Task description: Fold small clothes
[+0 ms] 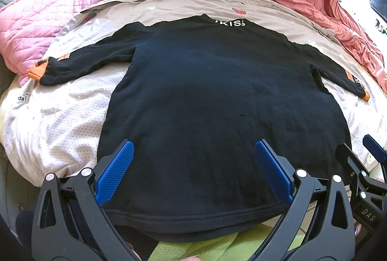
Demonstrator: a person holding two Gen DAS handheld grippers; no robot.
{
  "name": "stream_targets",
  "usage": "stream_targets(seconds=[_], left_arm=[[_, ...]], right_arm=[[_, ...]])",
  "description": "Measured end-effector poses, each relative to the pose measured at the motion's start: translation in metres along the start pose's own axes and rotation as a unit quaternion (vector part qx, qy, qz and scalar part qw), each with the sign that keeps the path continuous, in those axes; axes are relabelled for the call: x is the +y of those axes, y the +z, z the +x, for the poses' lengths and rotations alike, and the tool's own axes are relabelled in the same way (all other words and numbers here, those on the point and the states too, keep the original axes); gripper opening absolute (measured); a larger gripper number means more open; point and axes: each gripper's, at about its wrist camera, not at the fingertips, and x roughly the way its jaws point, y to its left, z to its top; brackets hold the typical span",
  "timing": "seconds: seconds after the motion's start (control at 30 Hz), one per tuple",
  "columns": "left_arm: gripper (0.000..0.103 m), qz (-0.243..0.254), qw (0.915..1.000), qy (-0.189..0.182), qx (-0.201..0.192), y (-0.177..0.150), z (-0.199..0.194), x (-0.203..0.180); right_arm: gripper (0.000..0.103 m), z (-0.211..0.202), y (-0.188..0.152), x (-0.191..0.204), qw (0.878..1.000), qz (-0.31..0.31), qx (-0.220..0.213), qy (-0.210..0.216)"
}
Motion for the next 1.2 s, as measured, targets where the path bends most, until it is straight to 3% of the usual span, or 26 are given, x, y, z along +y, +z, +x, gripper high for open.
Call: stream_targets(seconds=[1.2], left_arm=[[0.094, -0.003, 1.0, 0.003, -0.003, -0.0016, -0.0051, 0.0019]], right_arm=[[0.099, 0.0024, 0.0028, 0.0007, 1.0, 0.001, -0.003, 0.005]])
